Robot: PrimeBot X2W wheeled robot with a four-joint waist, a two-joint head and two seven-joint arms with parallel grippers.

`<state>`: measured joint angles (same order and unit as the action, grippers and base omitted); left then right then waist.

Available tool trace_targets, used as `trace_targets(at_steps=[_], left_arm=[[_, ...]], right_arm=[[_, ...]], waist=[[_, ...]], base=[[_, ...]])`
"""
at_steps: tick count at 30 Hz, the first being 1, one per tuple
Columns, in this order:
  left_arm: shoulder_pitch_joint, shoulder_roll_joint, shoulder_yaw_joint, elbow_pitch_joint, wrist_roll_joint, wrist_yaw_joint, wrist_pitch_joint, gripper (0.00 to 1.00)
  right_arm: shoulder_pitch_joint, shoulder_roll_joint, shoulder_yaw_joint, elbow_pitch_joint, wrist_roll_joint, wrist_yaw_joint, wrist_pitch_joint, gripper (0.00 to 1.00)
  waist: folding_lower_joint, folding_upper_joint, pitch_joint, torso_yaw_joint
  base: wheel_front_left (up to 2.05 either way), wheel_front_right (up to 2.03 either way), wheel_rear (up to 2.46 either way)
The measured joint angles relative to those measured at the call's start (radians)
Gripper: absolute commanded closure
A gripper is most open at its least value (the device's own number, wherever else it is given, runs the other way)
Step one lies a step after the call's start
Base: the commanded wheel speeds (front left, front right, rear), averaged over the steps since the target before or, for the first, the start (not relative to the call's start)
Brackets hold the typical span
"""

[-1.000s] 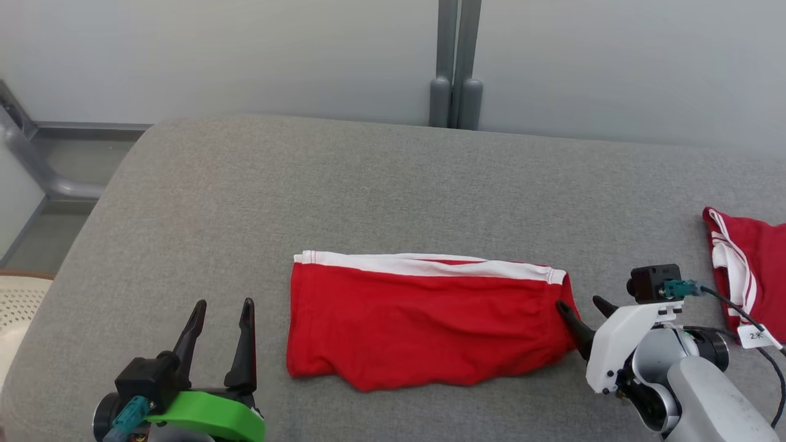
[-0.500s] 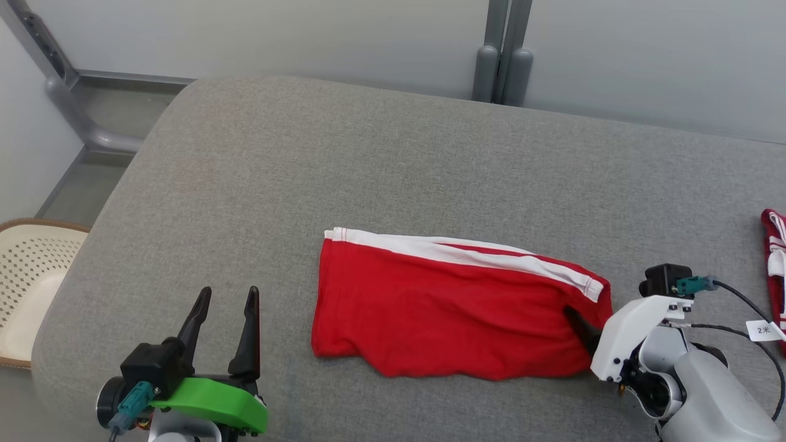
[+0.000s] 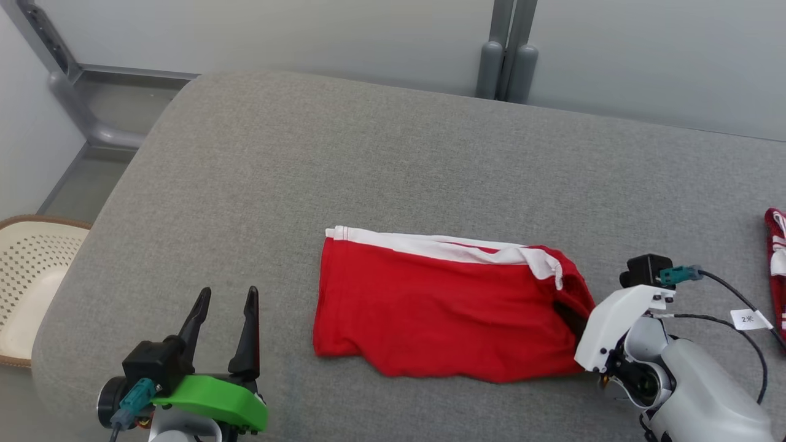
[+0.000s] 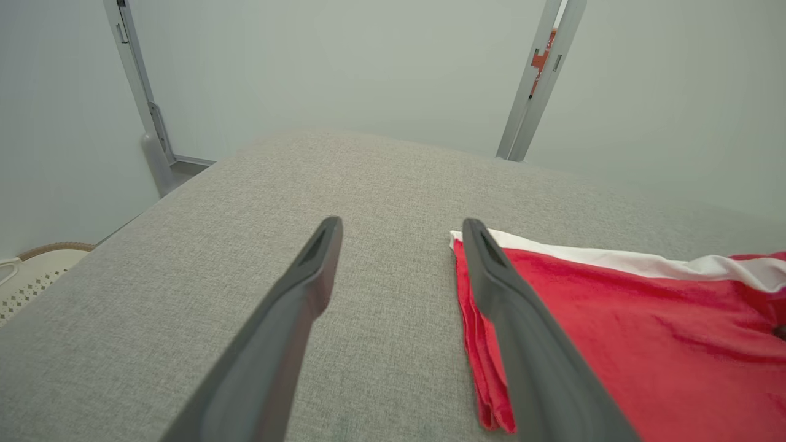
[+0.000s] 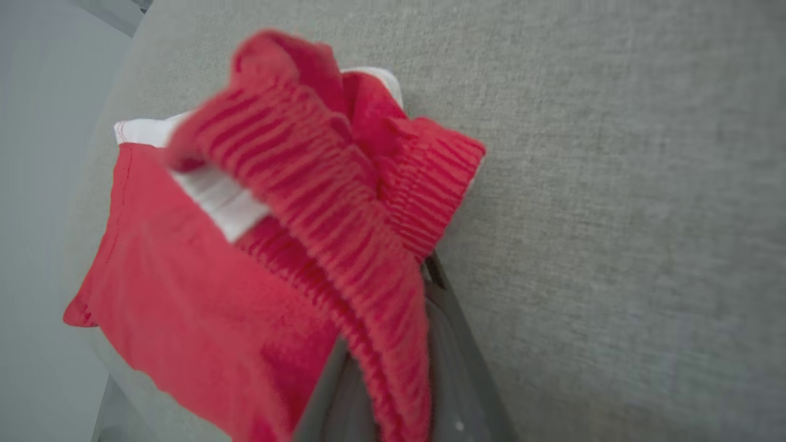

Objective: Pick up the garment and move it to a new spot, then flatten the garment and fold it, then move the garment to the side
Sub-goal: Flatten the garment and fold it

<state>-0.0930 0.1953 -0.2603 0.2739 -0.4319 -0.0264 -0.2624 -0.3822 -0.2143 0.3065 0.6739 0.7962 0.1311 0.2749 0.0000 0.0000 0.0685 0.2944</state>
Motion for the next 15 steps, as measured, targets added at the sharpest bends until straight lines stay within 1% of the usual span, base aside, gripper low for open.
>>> trace_targets(at_steps=[3,7,10,12,15], left_arm=[[0.003,-0.003,0.001,0.004,-0.003,-0.001,0.0,0.0],[0.011,-0.002,0.006,0.007,-0.004,-0.001,0.0,0.0],[0.016,-0.002,0.006,0.007,-0.005,-0.001,0.0,0.0],[0.018,-0.003,0.005,0.007,-0.005,-0.001,0.0,0.0],[0.022,-0.006,0.002,0.01,-0.006,-0.001,0.0,0.0]], right_arm=[[0.002,-0.039,0.005,-0.016,0.042,0.0,-0.002,1.0],[0.019,-0.096,0.011,-0.063,0.086,0.0,0.025,1.0],[0.048,-0.158,0.003,-0.104,0.12,0.0,0.067,1.0],[0.067,-0.187,-0.006,-0.129,0.137,0.0,0.099,1.0],[0.093,-0.206,-0.039,-0.166,0.192,0.0,0.155,1.0]], waist=[[0.0,0.0,-0.01,-0.02],[0.0,0.0,-0.021,-0.053],[0.0,0.0,-0.032,-0.087],[0.0,0.0,-0.039,-0.107],[0.0,0.0,-0.051,-0.134]], base=[[0.0,0.0,0.0],[0.0,0.0,0.0],[0.0,0.0,0.0],[0.0,0.0,0.0],[0.0,0.0,0.0]])
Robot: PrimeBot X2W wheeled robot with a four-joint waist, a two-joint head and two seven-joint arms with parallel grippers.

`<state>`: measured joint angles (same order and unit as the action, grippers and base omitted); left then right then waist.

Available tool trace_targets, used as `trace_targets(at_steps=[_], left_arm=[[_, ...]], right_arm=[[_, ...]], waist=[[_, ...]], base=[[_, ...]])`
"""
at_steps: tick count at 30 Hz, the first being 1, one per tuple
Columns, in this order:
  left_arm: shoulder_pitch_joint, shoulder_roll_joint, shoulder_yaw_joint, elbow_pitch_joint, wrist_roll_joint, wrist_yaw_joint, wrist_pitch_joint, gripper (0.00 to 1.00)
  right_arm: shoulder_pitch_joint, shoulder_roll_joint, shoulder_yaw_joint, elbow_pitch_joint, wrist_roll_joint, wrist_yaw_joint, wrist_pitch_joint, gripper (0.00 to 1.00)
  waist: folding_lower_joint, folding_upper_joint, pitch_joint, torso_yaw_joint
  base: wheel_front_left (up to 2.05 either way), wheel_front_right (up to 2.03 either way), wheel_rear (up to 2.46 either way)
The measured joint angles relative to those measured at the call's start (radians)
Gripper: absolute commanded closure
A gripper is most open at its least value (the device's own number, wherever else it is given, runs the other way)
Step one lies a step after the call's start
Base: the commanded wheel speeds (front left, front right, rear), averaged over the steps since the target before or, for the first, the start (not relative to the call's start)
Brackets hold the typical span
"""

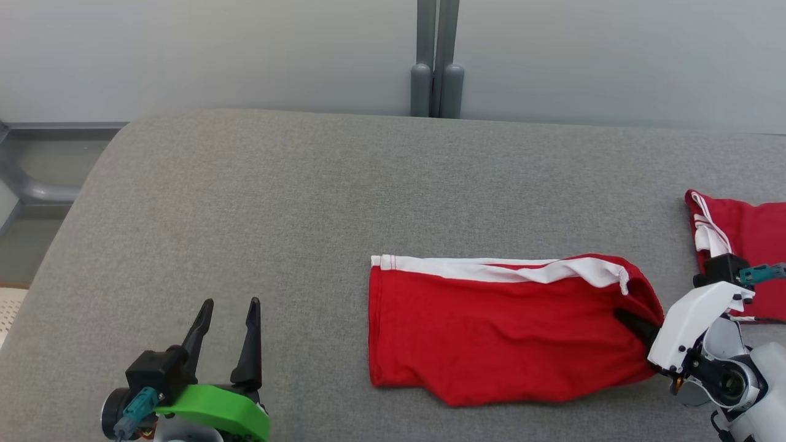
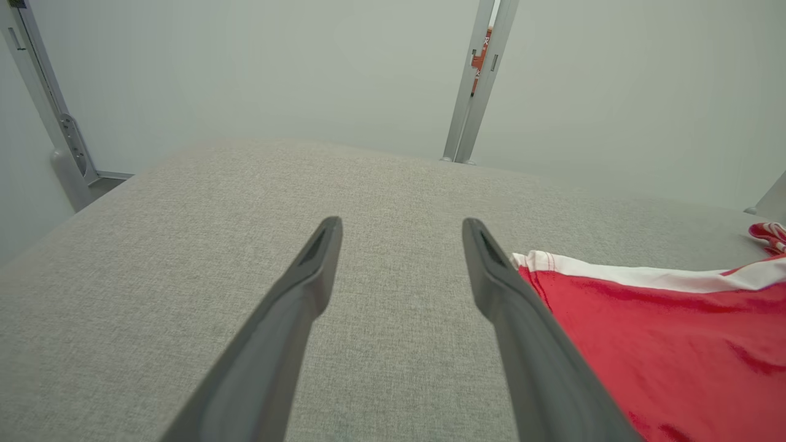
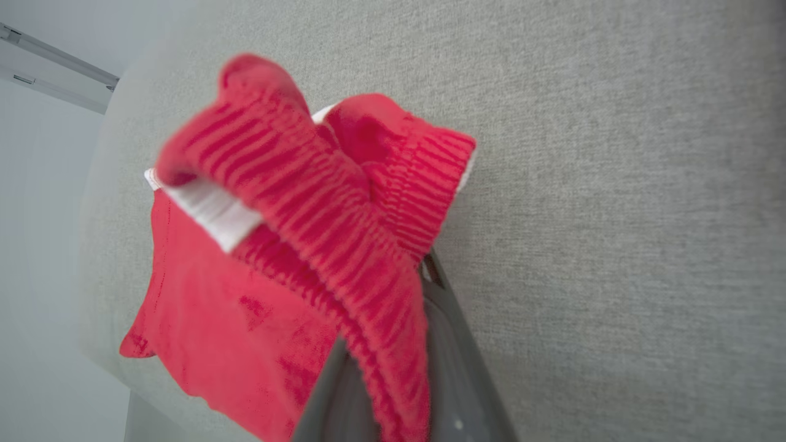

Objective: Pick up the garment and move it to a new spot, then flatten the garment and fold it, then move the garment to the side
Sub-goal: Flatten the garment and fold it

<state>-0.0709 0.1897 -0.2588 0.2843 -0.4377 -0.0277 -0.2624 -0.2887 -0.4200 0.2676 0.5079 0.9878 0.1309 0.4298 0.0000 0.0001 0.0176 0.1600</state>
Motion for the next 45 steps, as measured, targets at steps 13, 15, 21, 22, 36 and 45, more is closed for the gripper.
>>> trace_targets(at_steps=[13,15,21,22,36,45], left_arm=[[-0.002,-0.016,-0.028,0.03,-0.008,-0.01,0.004,0.0],[-0.005,-0.02,-0.033,0.035,-0.009,-0.012,0.004,0.0],[-0.016,-0.031,-0.045,0.049,-0.009,-0.017,0.004,0.0],[-0.02,-0.034,-0.047,0.051,-0.009,-0.017,0.004,0.0],[-0.032,-0.044,-0.044,0.077,-0.009,-0.02,0.002,0.0],[-0.027,-0.036,-0.034,0.07,-0.01,-0.02,0.001,0.0]], right_arm=[[-0.007,0.223,-0.144,-0.079,0.23,0.0,0.196,1.0],[-0.027,0.265,-0.157,-0.065,0.239,0.0,0.209,1.0],[-0.079,0.342,-0.168,-0.001,0.228,0.0,0.221,1.0],[-0.088,0.349,-0.165,0.016,0.22,0.0,0.221,1.0],[-0.162,0.37,-0.1,0.149,0.226,0.0,0.157,0.0],[-0.118,0.356,-0.077,-0.092,0.28,0.0,0.063,0.0]], waist=[[0.0,0.0,-0.021,0.012],[0.0,0.0,-0.016,0.034],[0.0,-0.0001,0.002,0.102],[0.0,-0.0001,0.006,0.115],[0.0,0.0,0.038,0.194],[0.0,0.0,0.006,0.123]], base=[[0.0,0.0,0.0],[0.0,0.0,0.0],[0.0,0.0,0.0],[0.0,0.0,0.0],[0.0,0.0,0.0],[0.0,0.0,0.0]])
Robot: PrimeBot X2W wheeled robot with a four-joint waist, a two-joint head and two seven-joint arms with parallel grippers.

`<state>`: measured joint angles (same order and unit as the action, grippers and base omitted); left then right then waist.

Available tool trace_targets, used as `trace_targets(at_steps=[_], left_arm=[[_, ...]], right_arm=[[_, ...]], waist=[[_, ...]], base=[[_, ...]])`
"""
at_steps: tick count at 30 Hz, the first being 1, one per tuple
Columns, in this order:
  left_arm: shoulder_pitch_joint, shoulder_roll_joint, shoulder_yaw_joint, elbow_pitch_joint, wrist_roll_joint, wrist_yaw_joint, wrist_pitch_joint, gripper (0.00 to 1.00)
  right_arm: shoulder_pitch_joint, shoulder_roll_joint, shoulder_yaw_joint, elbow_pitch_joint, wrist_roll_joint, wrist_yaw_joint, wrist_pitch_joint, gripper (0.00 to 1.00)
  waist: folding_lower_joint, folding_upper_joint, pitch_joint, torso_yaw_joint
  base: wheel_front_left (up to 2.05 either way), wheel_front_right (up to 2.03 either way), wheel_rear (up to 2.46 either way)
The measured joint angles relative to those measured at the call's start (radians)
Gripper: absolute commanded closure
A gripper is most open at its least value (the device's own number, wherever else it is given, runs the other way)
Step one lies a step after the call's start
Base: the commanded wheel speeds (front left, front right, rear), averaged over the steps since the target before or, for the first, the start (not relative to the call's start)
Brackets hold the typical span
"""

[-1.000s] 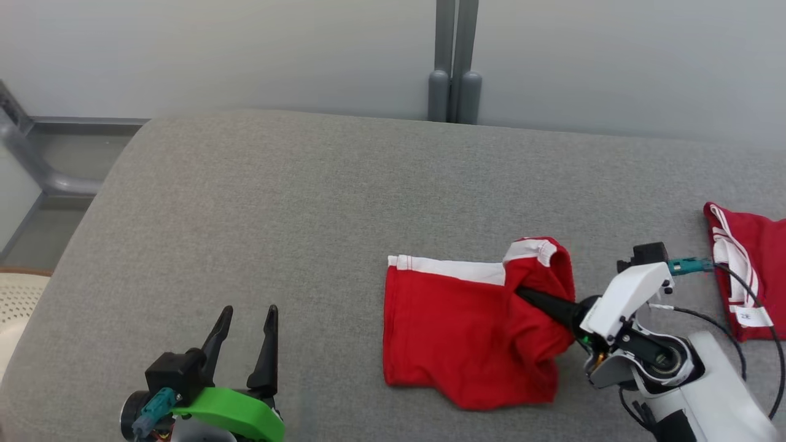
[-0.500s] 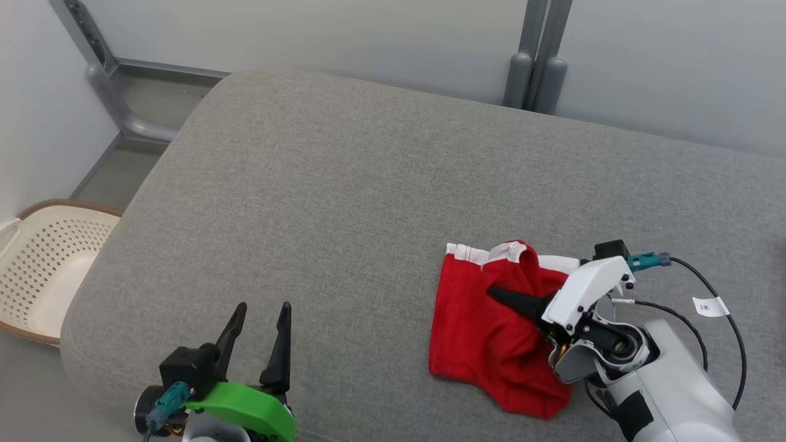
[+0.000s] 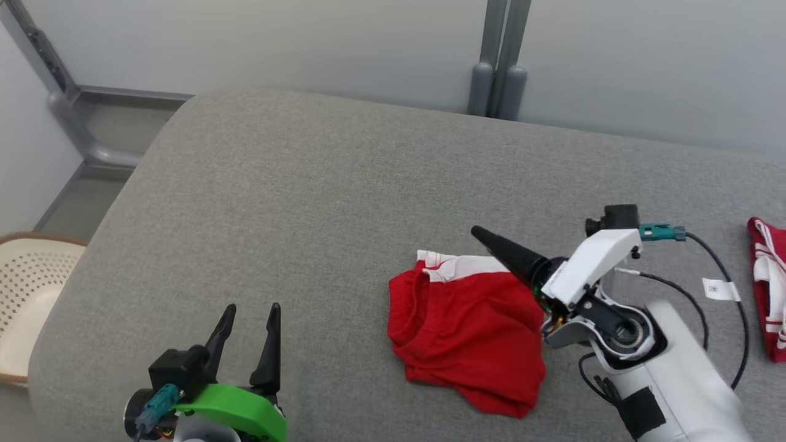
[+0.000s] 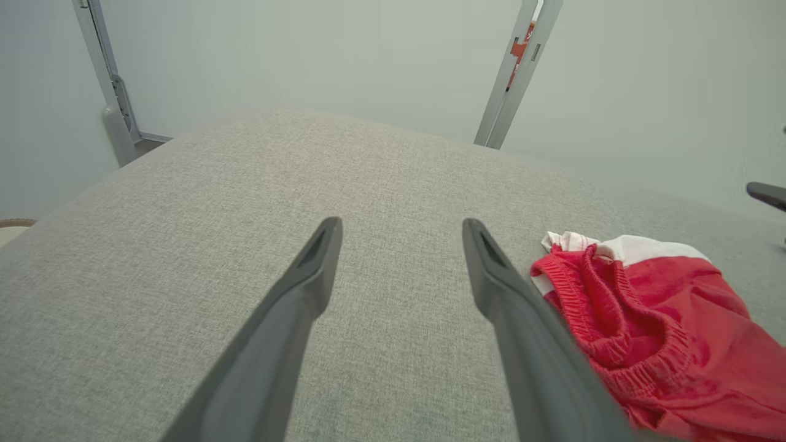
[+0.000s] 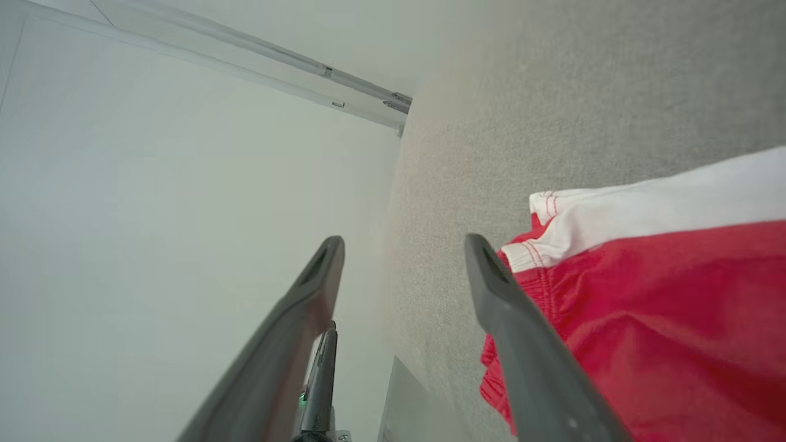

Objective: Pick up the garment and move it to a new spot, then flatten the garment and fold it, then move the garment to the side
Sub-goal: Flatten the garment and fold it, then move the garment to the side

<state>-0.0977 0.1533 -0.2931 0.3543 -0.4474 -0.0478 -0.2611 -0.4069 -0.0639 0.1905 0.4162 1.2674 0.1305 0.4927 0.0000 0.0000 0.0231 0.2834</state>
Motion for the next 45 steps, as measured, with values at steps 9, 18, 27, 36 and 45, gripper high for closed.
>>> trace_targets(at_steps=[9,18,27,36,45], left_arm=[[0.016,0.016,0.04,-0.084,0.018,0.014,0.0,0.0],[0.035,0.018,0.09,-0.134,0.028,0.026,-0.001,0.0],[0.08,-0.005,0.163,-0.169,0.039,0.011,-0.001,0.0],[0.118,-0.031,0.21,-0.183,0.117,-0.013,-0.001,0.0],[0.117,-0.048,0.225,-0.162,0.159,-0.031,-0.001,0.0]], right_arm=[[0.115,-0.146,-0.005,-0.323,-0.145,0.0,-0.272,0.0],[0.219,-0.248,-0.034,-0.361,-0.378,0.0,-0.594,0.0],[0.32,-0.263,-0.042,-0.274,-0.603,0.0,-0.729,0.0],[0.344,-0.207,-0.066,-0.225,-0.748,0.0,-0.751,0.0],[0.345,-0.19,-0.08,-0.226,-0.8,0.0,-0.755,0.0]], waist=[[0.0,0.0,-0.034,-0.093],[0.0,0.0,-0.057,-0.189],[0.0,0.0,-0.076,-0.251],[0.0,0.0,-0.083,-0.264],[0.0,0.0,-0.081,-0.26]], base=[[0.0,0.0,0.0],[0.0,0.0,0.0],[0.0,0.0,0.0],[0.0,0.0,0.0],[0.0,0.0,0.0]])
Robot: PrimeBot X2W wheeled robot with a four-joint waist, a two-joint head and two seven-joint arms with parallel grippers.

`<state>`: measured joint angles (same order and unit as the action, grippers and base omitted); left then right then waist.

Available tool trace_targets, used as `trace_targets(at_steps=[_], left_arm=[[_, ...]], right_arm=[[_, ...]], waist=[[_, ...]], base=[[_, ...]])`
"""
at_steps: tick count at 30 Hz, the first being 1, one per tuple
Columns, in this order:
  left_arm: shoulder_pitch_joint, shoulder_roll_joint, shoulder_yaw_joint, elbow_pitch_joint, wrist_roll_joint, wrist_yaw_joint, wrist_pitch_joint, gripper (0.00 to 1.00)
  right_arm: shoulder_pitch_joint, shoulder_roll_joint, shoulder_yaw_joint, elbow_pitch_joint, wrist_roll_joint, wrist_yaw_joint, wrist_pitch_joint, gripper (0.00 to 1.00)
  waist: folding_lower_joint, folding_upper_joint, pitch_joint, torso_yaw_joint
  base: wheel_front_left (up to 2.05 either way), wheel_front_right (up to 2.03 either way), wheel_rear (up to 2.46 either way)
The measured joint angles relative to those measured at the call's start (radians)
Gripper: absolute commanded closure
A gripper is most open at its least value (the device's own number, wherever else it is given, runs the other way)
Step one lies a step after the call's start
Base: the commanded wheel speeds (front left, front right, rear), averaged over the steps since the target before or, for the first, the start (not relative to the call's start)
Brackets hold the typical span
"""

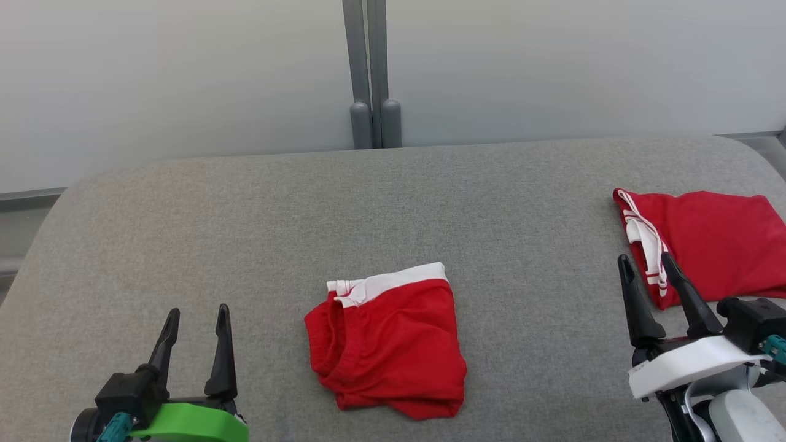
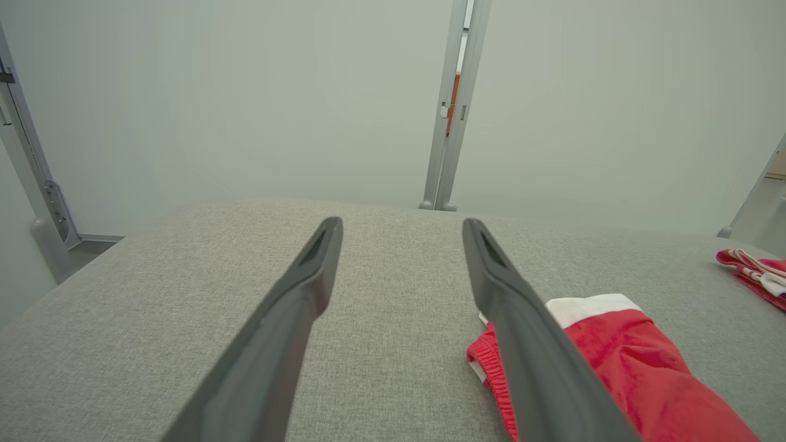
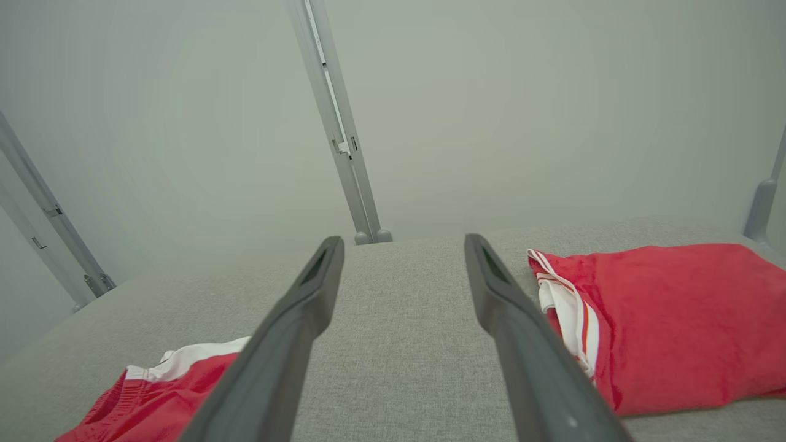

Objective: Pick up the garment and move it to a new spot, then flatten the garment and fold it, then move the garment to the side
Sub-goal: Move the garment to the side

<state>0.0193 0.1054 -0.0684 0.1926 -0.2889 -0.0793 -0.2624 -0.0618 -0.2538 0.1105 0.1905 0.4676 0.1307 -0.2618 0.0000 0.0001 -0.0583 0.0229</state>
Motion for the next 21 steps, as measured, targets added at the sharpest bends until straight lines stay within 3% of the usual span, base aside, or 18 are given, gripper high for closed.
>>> trace_targets(at_steps=[14,21], left_arm=[[-0.003,-0.024,0.016,0.016,0.029,-0.017,0.0,0.0],[-0.025,-0.03,-0.007,0.024,0.047,-0.026,0.0,0.0]], right_arm=[[0.0,0.0,0.043,0.044,-0.008,0.0,0.001,0.0],[-0.067,0.019,0.114,0.113,0.011,0.0,0.11,0.0]], waist=[[0.0,0.0,0.001,0.01],[0.0,0.0,0.009,0.056]], base=[[0.0,0.0,0.0],[0.0,0.0,0.0]])
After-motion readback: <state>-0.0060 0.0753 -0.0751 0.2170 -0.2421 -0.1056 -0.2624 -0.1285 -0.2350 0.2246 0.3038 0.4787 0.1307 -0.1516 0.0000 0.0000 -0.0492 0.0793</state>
